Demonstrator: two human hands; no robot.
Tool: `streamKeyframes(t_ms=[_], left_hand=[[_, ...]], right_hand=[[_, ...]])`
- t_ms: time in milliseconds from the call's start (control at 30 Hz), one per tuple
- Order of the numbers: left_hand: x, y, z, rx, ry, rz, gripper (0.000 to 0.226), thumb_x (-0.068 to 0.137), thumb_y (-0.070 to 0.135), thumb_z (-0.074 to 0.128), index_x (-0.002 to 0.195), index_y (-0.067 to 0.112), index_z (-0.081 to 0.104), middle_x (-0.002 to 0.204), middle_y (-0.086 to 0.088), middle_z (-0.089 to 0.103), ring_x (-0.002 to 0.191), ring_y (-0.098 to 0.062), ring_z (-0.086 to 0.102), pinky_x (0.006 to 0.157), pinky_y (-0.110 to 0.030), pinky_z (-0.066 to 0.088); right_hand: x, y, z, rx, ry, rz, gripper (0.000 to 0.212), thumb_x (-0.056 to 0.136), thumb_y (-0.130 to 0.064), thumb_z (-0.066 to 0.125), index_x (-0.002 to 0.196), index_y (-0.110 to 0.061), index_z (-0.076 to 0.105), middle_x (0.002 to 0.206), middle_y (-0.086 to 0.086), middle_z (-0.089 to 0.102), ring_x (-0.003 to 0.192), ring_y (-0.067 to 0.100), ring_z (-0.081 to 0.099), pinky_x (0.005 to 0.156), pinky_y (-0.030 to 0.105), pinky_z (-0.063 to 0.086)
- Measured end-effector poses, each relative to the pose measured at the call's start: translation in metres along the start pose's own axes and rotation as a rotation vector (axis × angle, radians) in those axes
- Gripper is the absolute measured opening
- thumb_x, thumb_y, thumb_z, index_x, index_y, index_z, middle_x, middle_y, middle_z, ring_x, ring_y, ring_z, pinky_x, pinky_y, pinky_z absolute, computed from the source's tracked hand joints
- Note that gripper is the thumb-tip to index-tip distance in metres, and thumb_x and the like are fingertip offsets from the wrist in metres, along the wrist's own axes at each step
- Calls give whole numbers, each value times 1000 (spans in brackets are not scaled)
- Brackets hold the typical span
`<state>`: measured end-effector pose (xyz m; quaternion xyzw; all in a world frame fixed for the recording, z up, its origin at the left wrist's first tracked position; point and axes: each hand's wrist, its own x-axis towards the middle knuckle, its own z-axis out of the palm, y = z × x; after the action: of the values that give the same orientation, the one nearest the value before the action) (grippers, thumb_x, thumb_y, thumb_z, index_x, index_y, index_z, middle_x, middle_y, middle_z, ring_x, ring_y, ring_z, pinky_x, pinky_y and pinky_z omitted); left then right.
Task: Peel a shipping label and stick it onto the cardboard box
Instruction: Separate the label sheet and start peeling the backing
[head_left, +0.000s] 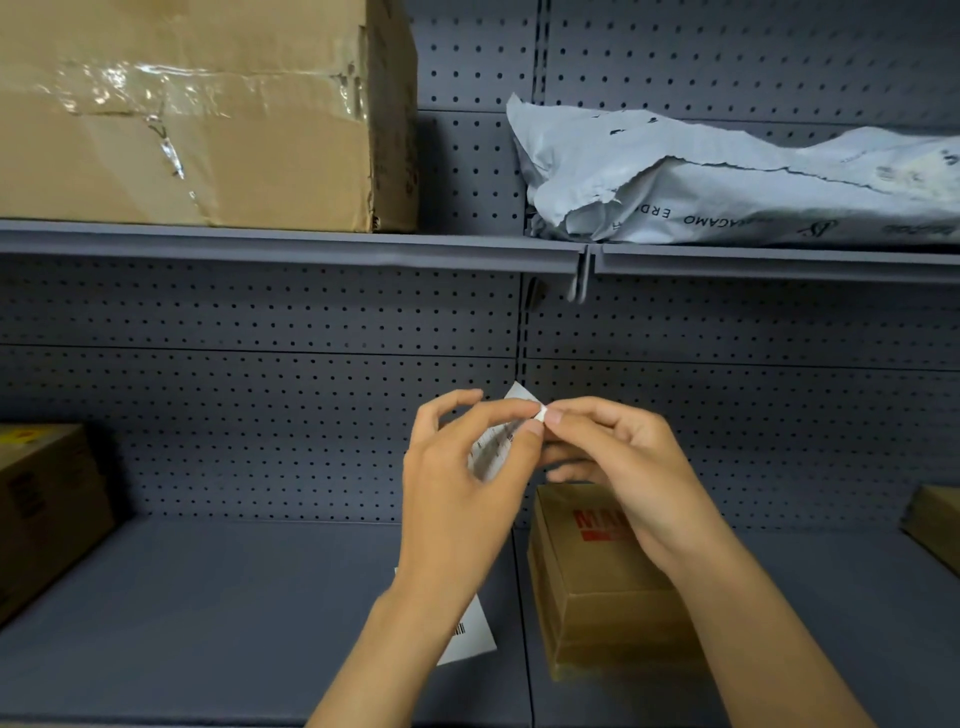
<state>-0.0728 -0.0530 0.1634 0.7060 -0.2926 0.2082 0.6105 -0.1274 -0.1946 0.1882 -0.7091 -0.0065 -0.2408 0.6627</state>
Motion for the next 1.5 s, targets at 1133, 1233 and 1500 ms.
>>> streamKeyframes(t_ms=[1133,1233,1500], left_hand=[[9,-12,10,-58,0,-21,6,87,33,76,87,38,79,91,30,73,126,3,50,93,-2,34],[9,-14,10,-80,11,-33,7,87,33,74,87,36,79,89,22,76,126,4,50,97,-10,39],[11,-17,11,-110,33,-91,13,89,26,71,80,34,78,95,27,72,117,-1,60,95,-24,46]], right_hand=[[13,26,3,-88,-26,-162,16,98,-14,57,99,-6,70,83,2,73,71,9,68,58,27,55],[12,30,10,-83,10,-202,16,98,-14,55,99,-4,69,79,-1,71,64,5,65,54,23,53],[13,36,19,-134,62,-221,13,97,-10,57,88,-10,67,68,-5,66,63,6,64,55,24,52]])
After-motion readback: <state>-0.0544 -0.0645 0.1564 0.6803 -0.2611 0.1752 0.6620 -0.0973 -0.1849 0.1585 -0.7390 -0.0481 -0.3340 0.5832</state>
